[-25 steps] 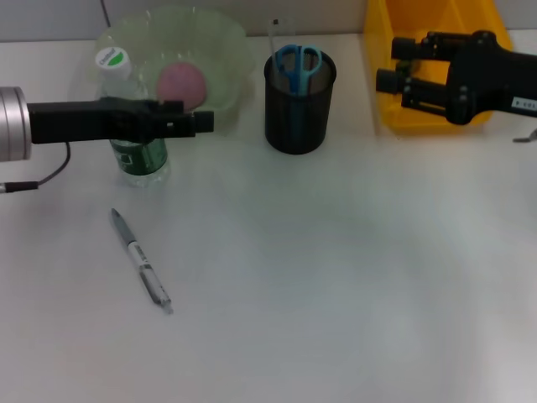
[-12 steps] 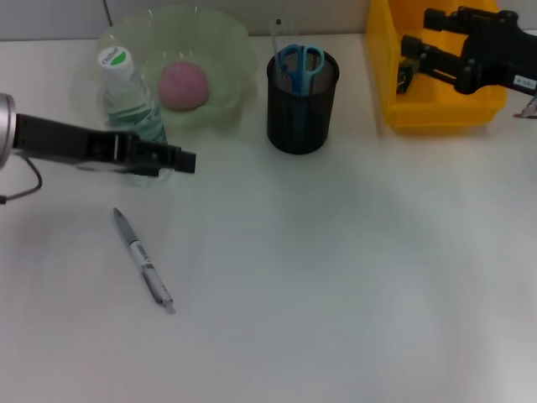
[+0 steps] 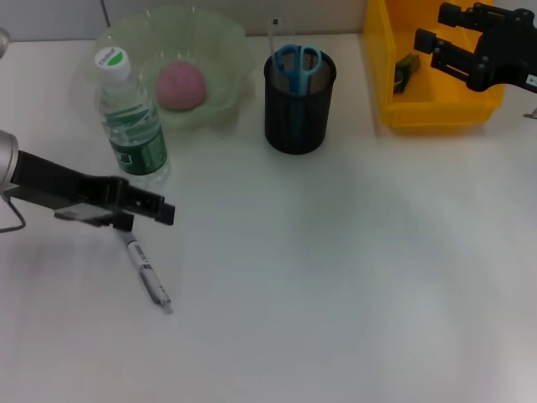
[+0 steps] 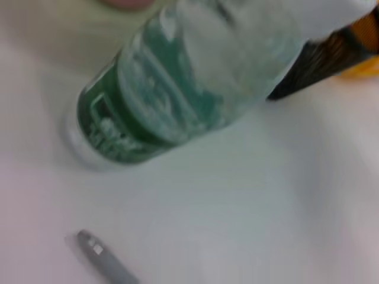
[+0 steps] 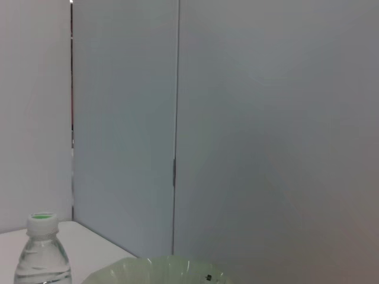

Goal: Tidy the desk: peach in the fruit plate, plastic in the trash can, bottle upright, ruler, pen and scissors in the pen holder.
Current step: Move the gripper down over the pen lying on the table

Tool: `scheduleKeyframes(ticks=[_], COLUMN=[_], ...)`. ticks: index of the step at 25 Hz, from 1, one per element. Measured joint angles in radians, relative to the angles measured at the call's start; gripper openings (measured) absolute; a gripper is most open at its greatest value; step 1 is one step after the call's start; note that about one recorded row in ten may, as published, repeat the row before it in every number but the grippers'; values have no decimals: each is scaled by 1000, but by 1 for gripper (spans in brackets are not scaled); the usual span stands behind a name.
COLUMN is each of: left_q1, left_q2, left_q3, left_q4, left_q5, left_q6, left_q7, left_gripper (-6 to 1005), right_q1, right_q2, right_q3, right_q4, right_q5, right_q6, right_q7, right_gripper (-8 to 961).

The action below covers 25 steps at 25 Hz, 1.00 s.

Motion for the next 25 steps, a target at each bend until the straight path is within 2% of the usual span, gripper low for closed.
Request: scheduleKeyframes(ticks=[3, 11, 17, 20, 25], left_q1=[-27, -83, -154, -185, -203], left_q2=[-1, -5, -3, -4, -5], left_q3=[2, 5, 6, 1, -3], left_q4=[17, 10, -57, -99, -126], left_q5=[75, 164, 256, 304, 321], left_q6=[46, 47, 38, 28, 11], left_q7=[-48, -100, -138, -142, -144], left_gripper=[784, 784, 784, 784, 784], right_q1=[1, -6, -6, -5, 9], right_q2=[3, 3, 3, 4, 4], right_q3=[0, 0, -1, -7, 0], right_q4=[4, 13, 22, 64, 141], right_q5=[0, 17, 19, 39, 72], right_q6=[1, -6, -6, -9, -2], right_q7=[0, -1, -2, -12, -46], right_gripper=[507, 508, 508, 507, 507])
